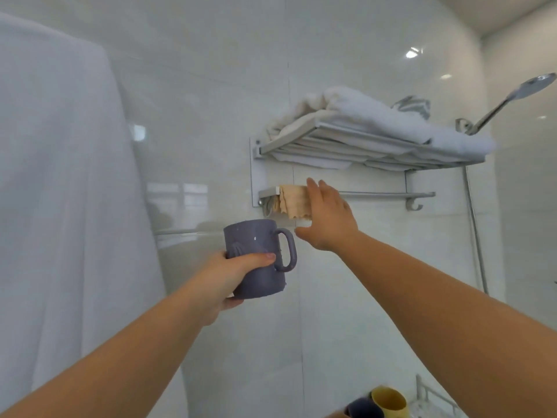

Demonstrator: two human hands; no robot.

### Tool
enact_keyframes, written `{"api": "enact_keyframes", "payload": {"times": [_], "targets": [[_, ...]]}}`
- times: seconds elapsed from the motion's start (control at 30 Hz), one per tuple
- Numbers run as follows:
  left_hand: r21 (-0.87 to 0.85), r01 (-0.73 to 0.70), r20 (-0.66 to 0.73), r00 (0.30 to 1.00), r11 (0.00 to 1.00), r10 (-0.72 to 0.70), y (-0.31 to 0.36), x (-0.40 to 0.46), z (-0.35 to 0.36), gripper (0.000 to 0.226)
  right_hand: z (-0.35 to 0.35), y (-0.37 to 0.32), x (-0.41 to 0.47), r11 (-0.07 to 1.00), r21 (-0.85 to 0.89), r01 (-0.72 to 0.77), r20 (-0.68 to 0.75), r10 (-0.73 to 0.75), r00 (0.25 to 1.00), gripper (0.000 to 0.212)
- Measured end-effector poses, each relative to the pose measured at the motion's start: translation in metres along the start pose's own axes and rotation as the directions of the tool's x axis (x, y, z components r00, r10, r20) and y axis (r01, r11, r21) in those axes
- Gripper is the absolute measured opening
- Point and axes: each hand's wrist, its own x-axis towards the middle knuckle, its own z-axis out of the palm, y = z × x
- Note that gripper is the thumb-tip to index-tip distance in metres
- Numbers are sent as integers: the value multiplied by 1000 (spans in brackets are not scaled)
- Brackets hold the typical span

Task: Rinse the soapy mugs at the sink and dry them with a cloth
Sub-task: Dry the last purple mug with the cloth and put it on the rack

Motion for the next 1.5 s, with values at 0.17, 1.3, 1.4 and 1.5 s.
{"api": "enact_keyframes", "payload": {"times": [0.17,1.3,1.4,1.5], "targets": [[6,13,-61,998,1000,-13,-5,8,-6,52,21,3,41,989,-104,110,-107,-121,987,79],[-187,-57,-12,998,981,56,-17,-2,-11,62,-10,-105,-103,229,944,-237,248,-19,969,45],[-170,-116,-7,993,979,116,-15,-5,-13,48,-12,-109,-96,230,932,-281,275,57,960,46],[-151,-185,105,974,971,202,-12,-9,-13,55,-13,-103,-92,73,912,-405,395,120,911,37]]}}
